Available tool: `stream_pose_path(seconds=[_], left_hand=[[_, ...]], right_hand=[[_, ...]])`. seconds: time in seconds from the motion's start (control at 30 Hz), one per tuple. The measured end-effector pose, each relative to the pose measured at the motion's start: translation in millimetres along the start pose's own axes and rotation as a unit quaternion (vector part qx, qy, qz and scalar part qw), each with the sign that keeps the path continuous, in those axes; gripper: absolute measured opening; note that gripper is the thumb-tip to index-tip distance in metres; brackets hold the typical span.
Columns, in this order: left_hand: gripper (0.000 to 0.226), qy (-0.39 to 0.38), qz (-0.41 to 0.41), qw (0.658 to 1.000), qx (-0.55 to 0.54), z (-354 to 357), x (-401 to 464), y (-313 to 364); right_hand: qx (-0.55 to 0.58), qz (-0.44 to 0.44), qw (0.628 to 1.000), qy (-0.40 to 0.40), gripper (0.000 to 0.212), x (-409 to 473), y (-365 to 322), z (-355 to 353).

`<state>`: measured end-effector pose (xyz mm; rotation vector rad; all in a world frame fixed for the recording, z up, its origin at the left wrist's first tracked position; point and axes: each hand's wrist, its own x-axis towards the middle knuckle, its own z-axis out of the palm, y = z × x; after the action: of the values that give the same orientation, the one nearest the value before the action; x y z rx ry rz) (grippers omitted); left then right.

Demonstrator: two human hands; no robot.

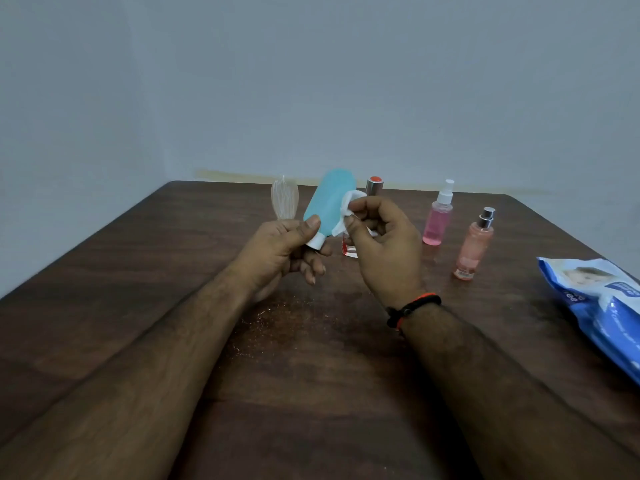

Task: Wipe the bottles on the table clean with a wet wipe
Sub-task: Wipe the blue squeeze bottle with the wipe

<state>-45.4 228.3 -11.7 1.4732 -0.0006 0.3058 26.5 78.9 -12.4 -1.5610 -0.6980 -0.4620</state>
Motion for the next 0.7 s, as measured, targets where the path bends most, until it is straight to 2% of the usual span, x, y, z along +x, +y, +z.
stream_pose_path(seconds=[0.2, 0.37, 0.53, 0.63, 0.7], left_hand=[[0.045, 0.000, -0.039, 0.997, -0.060, 4.9, -0.9, 5.1], [0.048, 0.048, -0.071, 0.989, -0.119, 7.6, 2.5, 6.3], [0.036, 0.085, -0.078, 0.982, -0.147, 12.4, 2.9, 7.1], [0.033, 0.089, -0.077, 0.977, -0.179, 19.0, 3.9, 6.6], [0.038, 0.090, -0.076, 0.975, -0.191, 22.1, 4.7, 8.0]], right_hand=[[-0.047, -0.049, 0.996, -0.059, 0.014, -4.4, -4.9, 2.6], [-0.089, -0.082, 0.990, -0.074, 0.014, -4.0, -2.8, 3.4], [-0.127, -0.151, 0.976, -0.089, 0.018, -7.9, -4.4, 7.8], [-0.139, -0.187, 0.967, -0.107, 0.022, -11.7, -6.7, 10.7], [-0.146, -0.189, 0.967, -0.092, 0.021, -11.8, -7.2, 11.4]])
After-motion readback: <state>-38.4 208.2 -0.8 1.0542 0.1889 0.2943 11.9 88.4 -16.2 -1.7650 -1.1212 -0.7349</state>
